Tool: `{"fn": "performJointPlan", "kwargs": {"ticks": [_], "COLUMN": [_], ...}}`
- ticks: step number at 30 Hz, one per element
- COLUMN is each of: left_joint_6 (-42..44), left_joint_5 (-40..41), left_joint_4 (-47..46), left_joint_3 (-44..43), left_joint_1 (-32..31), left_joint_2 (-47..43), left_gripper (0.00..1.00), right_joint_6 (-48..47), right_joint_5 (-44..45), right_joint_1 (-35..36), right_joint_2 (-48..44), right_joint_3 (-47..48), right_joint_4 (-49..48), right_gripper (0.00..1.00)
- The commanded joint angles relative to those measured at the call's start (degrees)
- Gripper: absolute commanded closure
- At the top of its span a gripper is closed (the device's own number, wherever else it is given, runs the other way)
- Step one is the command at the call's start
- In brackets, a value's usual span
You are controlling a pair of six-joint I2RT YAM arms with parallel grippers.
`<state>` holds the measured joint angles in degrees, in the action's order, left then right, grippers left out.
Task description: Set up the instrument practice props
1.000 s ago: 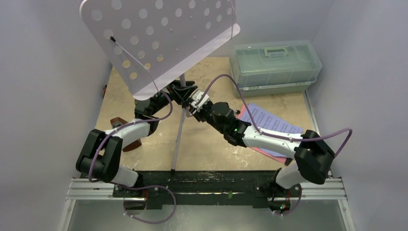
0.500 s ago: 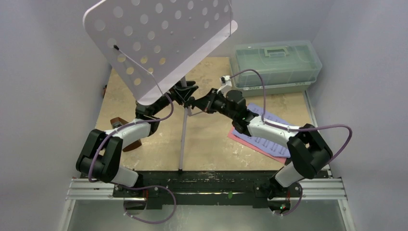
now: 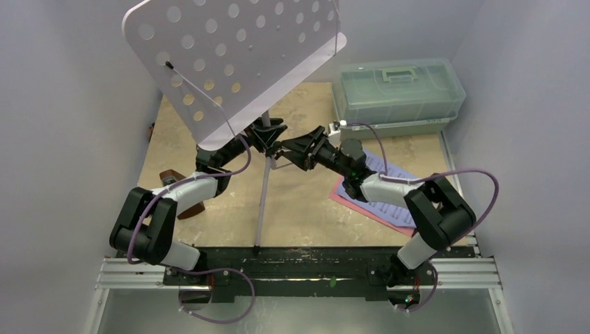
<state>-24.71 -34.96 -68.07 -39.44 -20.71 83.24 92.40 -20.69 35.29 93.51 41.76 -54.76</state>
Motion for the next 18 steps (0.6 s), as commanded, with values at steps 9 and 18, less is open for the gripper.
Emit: {"fn": "performJointPlan", "kwargs": {"ticks": [9,18], "left_joint_6": [-6.0,-6.6], "left_joint_5": [4.2,4.2], "left_joint_4": [-8.5,-9.0], "left_joint_3": [-1.7,-1.7], "left_joint_1": [0.6,0.6], "left_joint_2": [-4.3,-4.0], "left_gripper": [1.0,1.0], "right_joint_6": [-87.4,-132.1], "right_joint_5": [19.7,22.4], "right_joint_1": [3.7,15.4], "right_joint_2": [-20.2,-26.2], "right_joint_3": [0.8,-4.5], "right_joint_4": [33.9,20.8], "right_gripper": [0.21,0.22]}}
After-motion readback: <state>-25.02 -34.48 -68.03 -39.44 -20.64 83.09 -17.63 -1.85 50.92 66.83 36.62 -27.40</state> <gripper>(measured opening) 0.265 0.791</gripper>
